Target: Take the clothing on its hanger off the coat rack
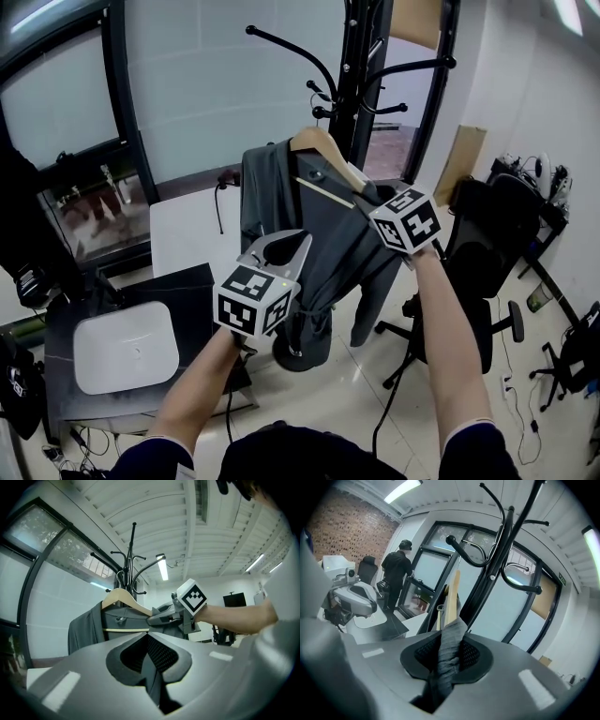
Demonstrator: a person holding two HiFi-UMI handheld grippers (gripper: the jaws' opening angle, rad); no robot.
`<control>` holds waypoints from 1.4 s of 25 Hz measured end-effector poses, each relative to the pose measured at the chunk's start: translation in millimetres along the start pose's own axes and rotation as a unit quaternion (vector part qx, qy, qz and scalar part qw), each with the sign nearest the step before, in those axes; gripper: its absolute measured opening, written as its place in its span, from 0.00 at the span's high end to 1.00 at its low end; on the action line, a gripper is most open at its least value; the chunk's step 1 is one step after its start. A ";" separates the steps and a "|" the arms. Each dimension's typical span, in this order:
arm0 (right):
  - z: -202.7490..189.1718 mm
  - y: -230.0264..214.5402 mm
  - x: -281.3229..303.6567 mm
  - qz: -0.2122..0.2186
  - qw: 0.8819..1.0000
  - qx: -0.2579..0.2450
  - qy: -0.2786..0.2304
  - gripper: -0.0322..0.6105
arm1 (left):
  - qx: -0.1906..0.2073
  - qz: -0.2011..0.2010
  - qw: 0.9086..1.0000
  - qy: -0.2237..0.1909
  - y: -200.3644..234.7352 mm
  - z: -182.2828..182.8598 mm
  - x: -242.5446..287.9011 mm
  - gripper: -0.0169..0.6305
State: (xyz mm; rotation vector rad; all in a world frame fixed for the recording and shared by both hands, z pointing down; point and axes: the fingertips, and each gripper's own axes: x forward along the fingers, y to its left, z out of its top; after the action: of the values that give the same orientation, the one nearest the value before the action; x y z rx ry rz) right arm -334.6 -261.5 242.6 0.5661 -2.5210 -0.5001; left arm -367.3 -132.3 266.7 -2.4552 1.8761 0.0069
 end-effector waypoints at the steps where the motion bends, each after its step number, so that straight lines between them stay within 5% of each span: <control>1: 2.4 1.1 1.7 0.002 1.000 0.000 0.000 0.86 | -0.001 0.003 1.000 -0.001 2.0 0.4 -2.1 0.95; 19: -24.1 39.8 21.9 0.026 0.999 0.028 0.006 0.86 | -0.002 0.004 1.000 0.010 8.3 -8.5 -20.8 0.95; 35: -100.9 39.7 -90.0 -0.023 0.998 0.056 0.021 0.86 | 0.006 -0.111 0.994 0.006 -59.3 -4.5 20.8 0.95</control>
State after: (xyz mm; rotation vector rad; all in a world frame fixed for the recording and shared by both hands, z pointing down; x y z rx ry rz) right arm -220.6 -208.6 306.3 0.6709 -2.5125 -0.3621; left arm -304.8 -137.0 272.8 -2.6458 1.5911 -0.0270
